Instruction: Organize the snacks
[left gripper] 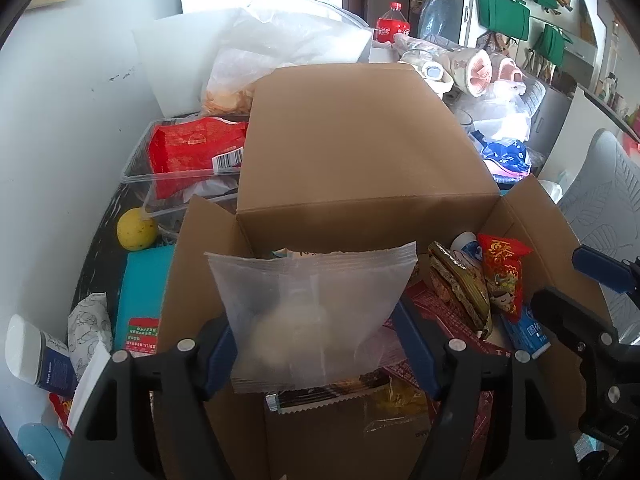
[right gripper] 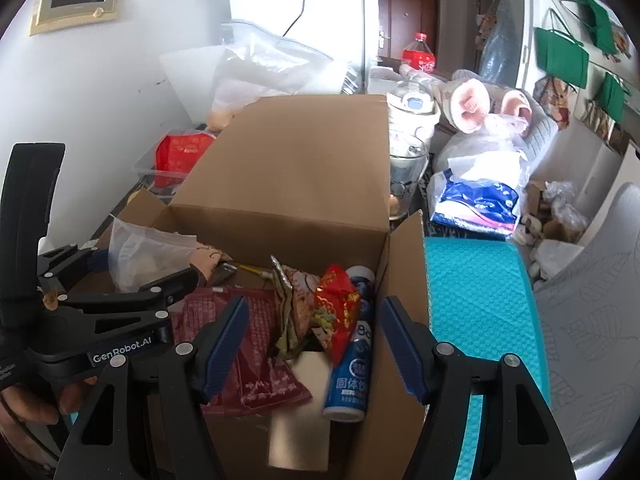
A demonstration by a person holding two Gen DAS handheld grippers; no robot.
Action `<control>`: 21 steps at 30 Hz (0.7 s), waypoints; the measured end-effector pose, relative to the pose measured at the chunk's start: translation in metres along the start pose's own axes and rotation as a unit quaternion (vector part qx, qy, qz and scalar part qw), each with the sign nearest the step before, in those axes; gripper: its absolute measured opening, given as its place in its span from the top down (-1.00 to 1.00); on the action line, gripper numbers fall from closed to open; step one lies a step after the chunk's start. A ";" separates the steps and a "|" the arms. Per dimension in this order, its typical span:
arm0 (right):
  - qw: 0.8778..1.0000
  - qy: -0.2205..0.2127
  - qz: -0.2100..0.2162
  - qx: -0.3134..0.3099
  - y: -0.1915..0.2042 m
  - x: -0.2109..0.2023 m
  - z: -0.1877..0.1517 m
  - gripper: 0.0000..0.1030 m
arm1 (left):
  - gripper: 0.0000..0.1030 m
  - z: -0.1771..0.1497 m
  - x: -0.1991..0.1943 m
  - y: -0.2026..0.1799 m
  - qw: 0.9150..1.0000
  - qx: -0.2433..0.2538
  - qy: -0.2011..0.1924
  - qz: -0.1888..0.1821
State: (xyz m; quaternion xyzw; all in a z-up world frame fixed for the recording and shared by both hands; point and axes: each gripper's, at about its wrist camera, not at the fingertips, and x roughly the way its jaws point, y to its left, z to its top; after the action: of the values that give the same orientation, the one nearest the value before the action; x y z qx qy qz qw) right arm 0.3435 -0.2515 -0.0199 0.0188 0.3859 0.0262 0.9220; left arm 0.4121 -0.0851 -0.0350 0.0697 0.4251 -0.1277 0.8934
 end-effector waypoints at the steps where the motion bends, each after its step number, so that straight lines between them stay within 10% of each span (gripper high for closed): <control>1: 1.000 -0.003 -0.001 0.002 -0.001 -0.002 -0.002 -0.41 | -0.66 -0.001 -0.001 0.000 1.000 0.000 -0.001 -0.001; 4: 1.000 -0.011 -0.014 -0.005 0.000 -0.009 -0.008 -0.53 | -1.00 -0.002 -0.005 -0.001 1.000 -0.002 -0.005 -0.001; 21: 0.998 -0.043 -0.049 -0.011 0.006 -0.059 -0.011 -0.53 | -1.00 0.007 -0.077 -0.008 0.998 -0.005 -0.056 -0.001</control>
State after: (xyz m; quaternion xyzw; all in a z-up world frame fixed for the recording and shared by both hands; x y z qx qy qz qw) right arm 0.2940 -0.2487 0.0148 -0.0088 0.3462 -0.0158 0.9380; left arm 0.3683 -0.0809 0.0288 0.0574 0.3753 -0.1300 0.9160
